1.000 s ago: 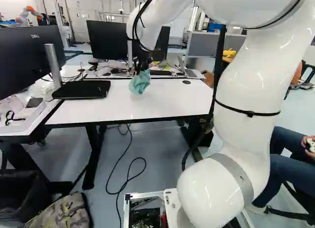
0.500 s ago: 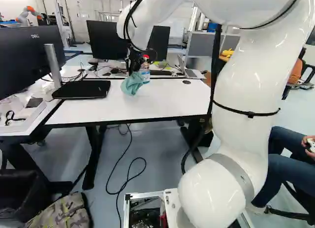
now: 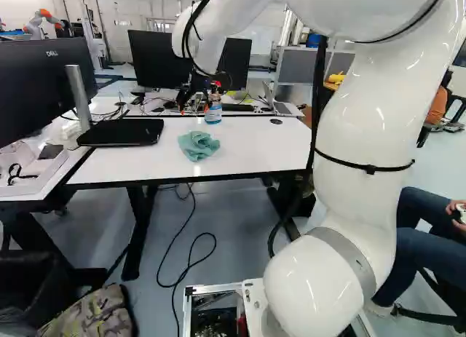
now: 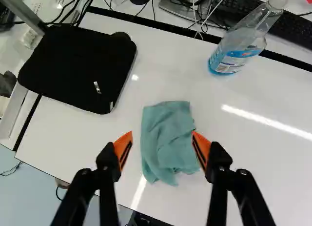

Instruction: Clean the table with the green towel

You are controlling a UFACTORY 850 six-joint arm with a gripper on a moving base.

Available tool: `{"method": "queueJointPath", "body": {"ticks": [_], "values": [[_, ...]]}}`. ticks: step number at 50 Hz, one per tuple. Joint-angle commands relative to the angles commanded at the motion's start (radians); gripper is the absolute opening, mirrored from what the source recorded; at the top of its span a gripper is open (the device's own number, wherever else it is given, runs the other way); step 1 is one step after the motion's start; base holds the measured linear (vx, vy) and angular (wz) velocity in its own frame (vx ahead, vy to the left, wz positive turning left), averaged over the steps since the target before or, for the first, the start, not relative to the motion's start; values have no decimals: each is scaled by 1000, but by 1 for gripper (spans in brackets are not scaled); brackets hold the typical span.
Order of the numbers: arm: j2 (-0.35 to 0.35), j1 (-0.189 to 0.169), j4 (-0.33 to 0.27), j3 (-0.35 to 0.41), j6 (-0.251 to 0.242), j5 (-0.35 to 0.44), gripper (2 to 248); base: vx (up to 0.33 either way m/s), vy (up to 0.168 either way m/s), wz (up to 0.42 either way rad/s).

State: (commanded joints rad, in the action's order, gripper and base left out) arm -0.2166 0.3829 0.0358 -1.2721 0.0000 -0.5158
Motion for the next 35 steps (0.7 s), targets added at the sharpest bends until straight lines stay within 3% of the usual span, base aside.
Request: {"method": "queueJointPath", "body": {"ticks": [2, 3, 7, 8, 35], "values": [[0, 0, 0, 0, 0, 0, 166, 0, 0, 0], [0, 0, 0, 0, 0, 0, 204, 0, 0, 0], [0, 0, 0, 0, 0, 0, 204, 0, 0, 0], [0, 0, 0, 0, 0, 0, 241, 0, 0, 0], [13, -10, -1, 31, 0, 37, 247, 0, 0, 0]]}}
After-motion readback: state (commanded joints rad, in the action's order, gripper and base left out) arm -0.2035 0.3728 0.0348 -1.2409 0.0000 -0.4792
